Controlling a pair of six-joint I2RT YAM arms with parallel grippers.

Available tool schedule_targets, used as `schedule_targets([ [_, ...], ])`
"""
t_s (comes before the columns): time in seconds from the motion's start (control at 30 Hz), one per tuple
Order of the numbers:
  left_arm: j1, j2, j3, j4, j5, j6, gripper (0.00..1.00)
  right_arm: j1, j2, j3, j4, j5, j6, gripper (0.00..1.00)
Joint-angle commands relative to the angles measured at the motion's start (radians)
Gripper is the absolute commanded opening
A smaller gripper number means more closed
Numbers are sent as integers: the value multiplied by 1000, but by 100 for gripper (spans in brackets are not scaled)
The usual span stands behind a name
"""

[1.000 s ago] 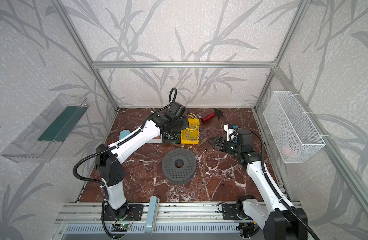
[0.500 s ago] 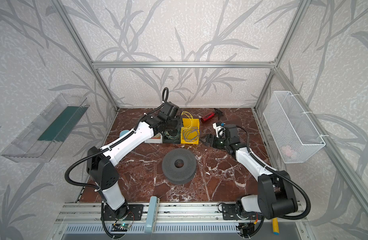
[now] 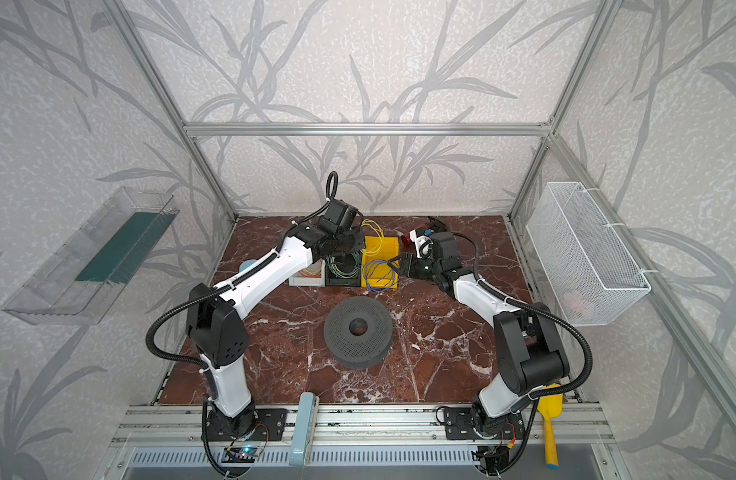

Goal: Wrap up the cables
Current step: 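Hold yellow wire up with left gripper while right gripper nears yellow bin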

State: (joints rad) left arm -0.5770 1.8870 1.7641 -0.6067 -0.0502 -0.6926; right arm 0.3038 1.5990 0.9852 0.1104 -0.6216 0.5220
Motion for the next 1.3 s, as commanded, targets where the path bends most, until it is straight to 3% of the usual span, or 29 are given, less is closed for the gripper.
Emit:
schedule_targets([
  [0.0, 32, -17, 13, 16, 24, -14, 0, 25, -44, -30, -42, 22, -17, 49],
  [0.13, 63, -72, -35, 16, 46, -22, 0, 51, -63, -48, -78, 37, -15, 44],
  [0.27, 74, -134, -105, 20, 45, -23, 0, 66, 7, 37, -154, 66, -40, 53],
  [0.6, 94, -274, -242, 54, 36, -40, 0, 90, 180, 203, -264, 106, -110, 53],
  [0.9, 103, -301, -270, 16, 66, -1, 0, 103, -20, 106, -370, 208, -291, 72],
  [1.27, 111, -369, -337, 23, 64, -34, 0, 211, 60, 192, -419, 423, -493, 72],
])
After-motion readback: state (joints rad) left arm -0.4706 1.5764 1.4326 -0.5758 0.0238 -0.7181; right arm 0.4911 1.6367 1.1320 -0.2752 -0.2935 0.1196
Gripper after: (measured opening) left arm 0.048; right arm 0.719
